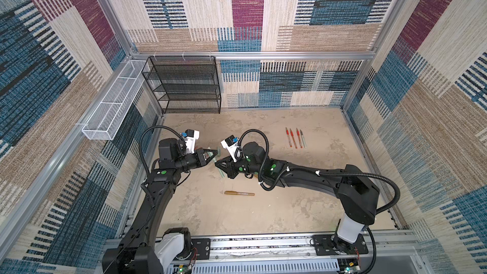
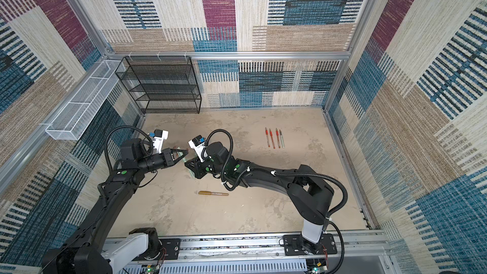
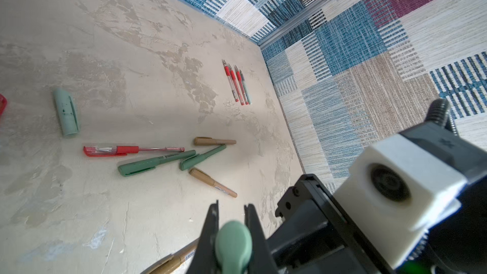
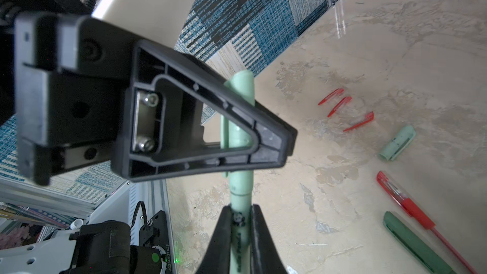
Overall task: Open the pen caps
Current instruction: 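Close the left gripper on the cap of the held pen, then pull the pen out of the cap with the right gripper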
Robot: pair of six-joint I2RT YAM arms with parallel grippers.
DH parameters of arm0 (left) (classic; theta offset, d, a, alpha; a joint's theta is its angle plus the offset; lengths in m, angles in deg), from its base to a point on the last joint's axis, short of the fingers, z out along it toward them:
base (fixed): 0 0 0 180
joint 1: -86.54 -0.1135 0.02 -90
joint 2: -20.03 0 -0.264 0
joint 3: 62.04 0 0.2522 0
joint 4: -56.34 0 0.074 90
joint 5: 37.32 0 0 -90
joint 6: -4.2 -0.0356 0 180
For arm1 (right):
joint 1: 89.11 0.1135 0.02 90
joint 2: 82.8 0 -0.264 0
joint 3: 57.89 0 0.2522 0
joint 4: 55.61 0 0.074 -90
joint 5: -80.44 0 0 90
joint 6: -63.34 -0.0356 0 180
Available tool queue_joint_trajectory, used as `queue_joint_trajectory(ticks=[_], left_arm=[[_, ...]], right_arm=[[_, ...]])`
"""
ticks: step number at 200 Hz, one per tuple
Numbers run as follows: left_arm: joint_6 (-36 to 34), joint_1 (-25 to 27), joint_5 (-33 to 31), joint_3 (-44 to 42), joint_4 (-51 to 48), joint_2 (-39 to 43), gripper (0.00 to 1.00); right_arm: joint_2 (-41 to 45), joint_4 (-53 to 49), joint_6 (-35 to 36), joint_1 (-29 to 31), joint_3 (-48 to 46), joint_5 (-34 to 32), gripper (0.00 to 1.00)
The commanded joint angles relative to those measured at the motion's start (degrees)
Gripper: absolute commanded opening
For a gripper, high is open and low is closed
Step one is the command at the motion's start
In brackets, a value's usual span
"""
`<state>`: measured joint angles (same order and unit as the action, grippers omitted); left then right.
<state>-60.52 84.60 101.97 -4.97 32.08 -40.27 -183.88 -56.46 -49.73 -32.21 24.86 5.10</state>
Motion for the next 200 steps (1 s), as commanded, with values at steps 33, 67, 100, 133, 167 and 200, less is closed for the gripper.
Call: queue_joint_trajectory(ticks=[33,67,100,133,167,200], left_arm=[[-1.15,-0.24,-2.90,-0.03,0.90,0.24,0.00],[-1.58,-0.40,-3.09,0.75,-0.45,-0.01,0.00],[-2.08,-0.43,-3.33,0.69,-0.54,-0.06,0.00],[-2.96,-0.44,-4.66,0.79,-0.62,0.05,0.00],[-5.14,-1.13,-6.82,3.51,-4.29,-0.27,0.00],[-6.01,-1.23,-6.91,5.87,-5.86,-1.04,0.00]], right_arm=[[-2.01,2.18,-0.67,0.08,0.64,0.69,0.32],[-3.38,0.78,-0.49,0.09,2.25,0.94,0.30],[-4.67,-0.88,0.32,0.11,3.72,1.56,0.06],[-3.33,0.71,-0.06,0.10,1.22,1.08,0.00],[-0.88,0.79,-0.47,0.21,-2.46,0.24,0.00],[0.97,0.83,-0.99,0.27,-6.19,-0.32,0.00]])
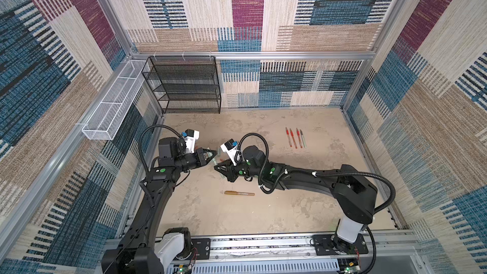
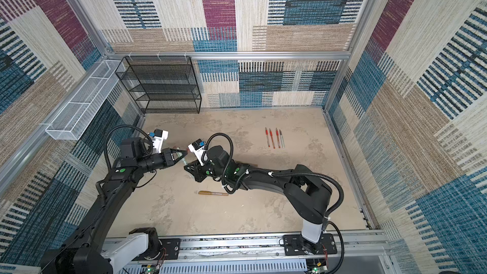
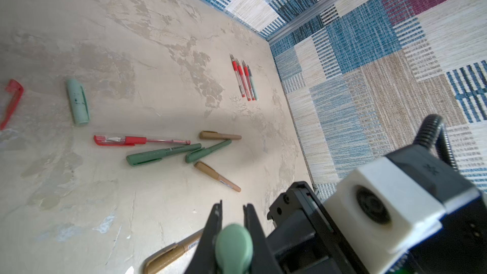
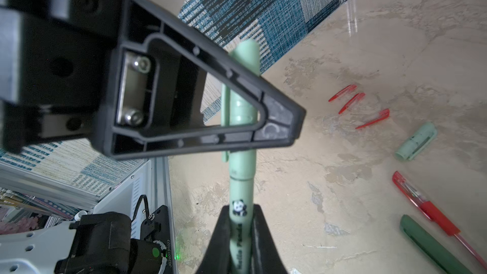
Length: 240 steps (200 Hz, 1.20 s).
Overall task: Open the pen caps
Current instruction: 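Pull the pen out of the cap with the right gripper, then set the pale green cap by the other caps while the right carries the pen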
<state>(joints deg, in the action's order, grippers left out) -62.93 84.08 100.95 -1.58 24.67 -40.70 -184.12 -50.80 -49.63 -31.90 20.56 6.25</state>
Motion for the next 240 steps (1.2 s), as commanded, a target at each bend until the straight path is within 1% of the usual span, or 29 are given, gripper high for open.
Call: queue_joint_trajectory(ticks=[1,24,47,60,74,94,112,128,155,178,196,201,213,225,240], left_arm=[[-3.61,-0.71,-5.94,2.63,1.47,-0.66,0.00],[-3.19,-0.71,-5.99,4.69,1.37,-1.66,0.00],[-3.52,-0.68,-7.23,7.10,-0.43,-3.26,0.00],[-3.70,-0.71,-6.78,8.91,-1.40,-4.27,0.00],[-3.82,-0.45,-6.61,10.15,-1.30,-5.31,0.00],[-3.70,0.06,-6.45,12.67,-1.98,-7.93,0.00],[-5.33,1.48,-7.05,15.87,-4.26,-10.93,0.00],[-6.86,3.54,-8.98,18.67,-6.60,-14.24,0.00],[-7.94,6.35,-10.14,23.85,-10.50,-20.83,0.00],[-8.94,8.63,-12.89,27.88,-13.28,-26.22,0.00],[-11.36,10.78,-14.59,31.46,-16.83,-31.39,0.00],[-12.11,11.35,-17.22,33.01,-18.34,-32.90,0.02],[-13.55,12.51,-18.60,35.40,-20.22,-36.25,0.04],[-13.04,13.32,-20.29,37.00,-21.31,-39.61,0.04],[-13.04,14.19,-20.77,39.73,-23.22,-43.91,0.04]], right_arm=[[1.30,-4.80,-1.15,-0.01,-2.04,-1.48,0.00],[4.11,-1.25,-2.08,0.29,-7.46,-2.51,0.00],[5.75,-2.83,-2.28,0.29,-9.26,-3.53,0.00],[7.72,-1.16,-3.32,0.27,-11.99,-4.24,0.00],[9.71,0.17,-3.85,0.31,-14.95,-5.63,0.00],[12.29,-2.45,-3.76,0.32,-16.01,-8.70,0.00],[15.84,-2.93,-4.66,0.28,-18.53,-11.39,0.00],[18.75,-4.05,-4.74,0.09,-20.55,-13.76,0.00],[23.82,-10.32,-4.89,-0.29,-21.39,-18.35,0.00],[28.72,-13.19,-6.05,-1.08,-24.25,-22.22,0.00],[31.97,-16.84,-7.07,-2.35,-25.11,-23.51,0.00],[33.16,-17.68,-7.10,-2.45,-25.36,-24.06,0.00],[35.90,-19.01,-7.07,-2.54,-26.38,-25.43,0.00],[38.55,-19.76,-7.25,-3.07,-27.84,-26.41,0.00],[41.24,-21.61,-7.95,-3.92,-28.43,-26.76,0.00]])
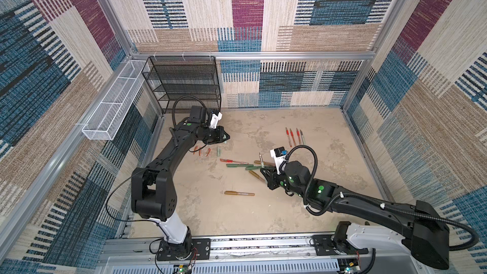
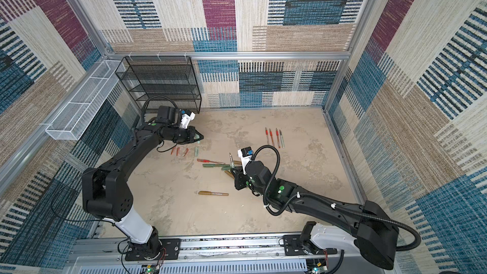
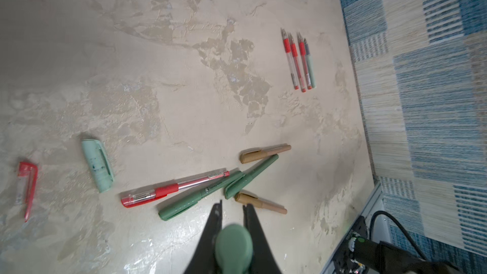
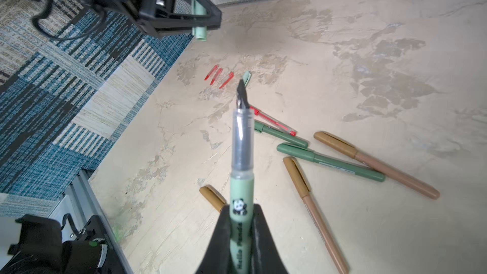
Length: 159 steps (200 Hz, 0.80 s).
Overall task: Open the pen caps
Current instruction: 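Set the pale green cap by the other caps while the right carries the pen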
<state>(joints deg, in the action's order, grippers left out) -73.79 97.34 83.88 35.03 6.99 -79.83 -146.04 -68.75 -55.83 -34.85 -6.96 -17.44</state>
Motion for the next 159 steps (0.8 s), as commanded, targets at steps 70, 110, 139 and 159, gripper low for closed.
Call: queue_joint_trajectory(ticks=[70,110,139,159], left_arm=[[-4.31,2.37,-12.18,15.94,-13.34,-20.79,0.04],[-4.97,2.55,-18.15,20.84,-16.25,-26.47,0.05],[-4.26,2.64,-21.63,22.33,-16.92,-28.74,0.08],[-3.84,2.73,-24.87,23.01,-17.10,-29.38,0.09]], right_arm=[[11.97,-8.63,-2.39,-1.81,-2.65,-5.74,0.00],[13.07,-9.76,-2.60,-2.08,-2.89,-6.18,0.00],[14.12,-9.78,-1.54,-2.38,-3.46,-6.99,0.00],[14.37,-11.08,-1.29,-2.69,-2.12,-7.13,0.00]])
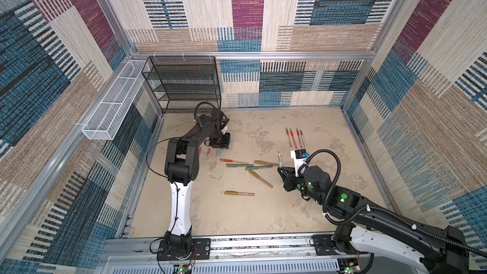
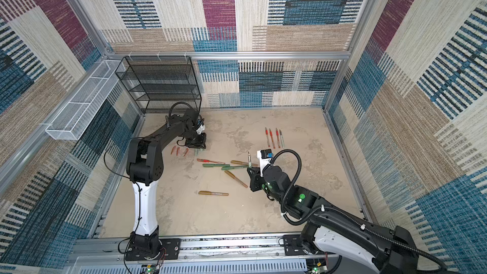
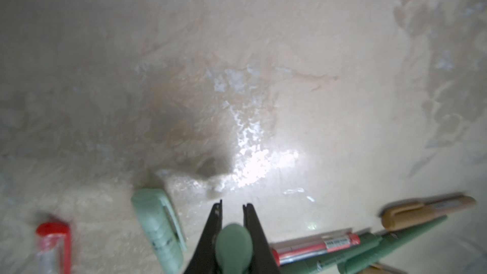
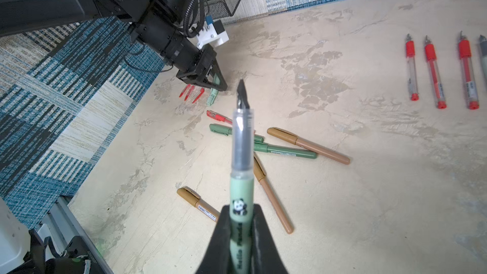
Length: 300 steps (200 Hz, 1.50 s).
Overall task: Open the pen caps
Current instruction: 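Set the pale green cap by the other caps while the right carries the pen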
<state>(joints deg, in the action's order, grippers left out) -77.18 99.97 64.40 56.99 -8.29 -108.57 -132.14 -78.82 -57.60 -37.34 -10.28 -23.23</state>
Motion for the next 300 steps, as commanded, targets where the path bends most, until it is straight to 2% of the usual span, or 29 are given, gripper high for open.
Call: queue_joint_trajectory(ticks=[1,93,138,170,239,300], left_arm=[[-0.45,0.10,-5.48,0.97,-1.79,-0.62,0.09],[1.00,1.42,-8.15,-1.74,-1.47,0.75,0.32],[1.39,1.83,-7.10,-1.36,-2.08,3.67,0.35],[2.09,2.25,-5.15,-3.43,-1.08,10.20,0.36],[1.07,2.82,0.80,-17.75,4.80,30.64,0.43],[-3.47,2.54,0.30,-35.63,13.05,50.87,0.69]], right_arm=[[0.47,-1.00,0.50,-0.23,1.21,-1.35,0.00],[2.23,-3.40,2.15,-1.24,2.87,-2.39,0.00],[2.02,-3.96,4.19,-2.64,4.29,-2.83,0.00],[0.19,-5.13,7.02,-5.11,6.49,-3.47,0.00],[-10.63,-5.22,16.53,-21.09,15.63,4.00,0.00],[-22.93,-3.76,21.05,-32.88,22.80,11.84,0.00]])
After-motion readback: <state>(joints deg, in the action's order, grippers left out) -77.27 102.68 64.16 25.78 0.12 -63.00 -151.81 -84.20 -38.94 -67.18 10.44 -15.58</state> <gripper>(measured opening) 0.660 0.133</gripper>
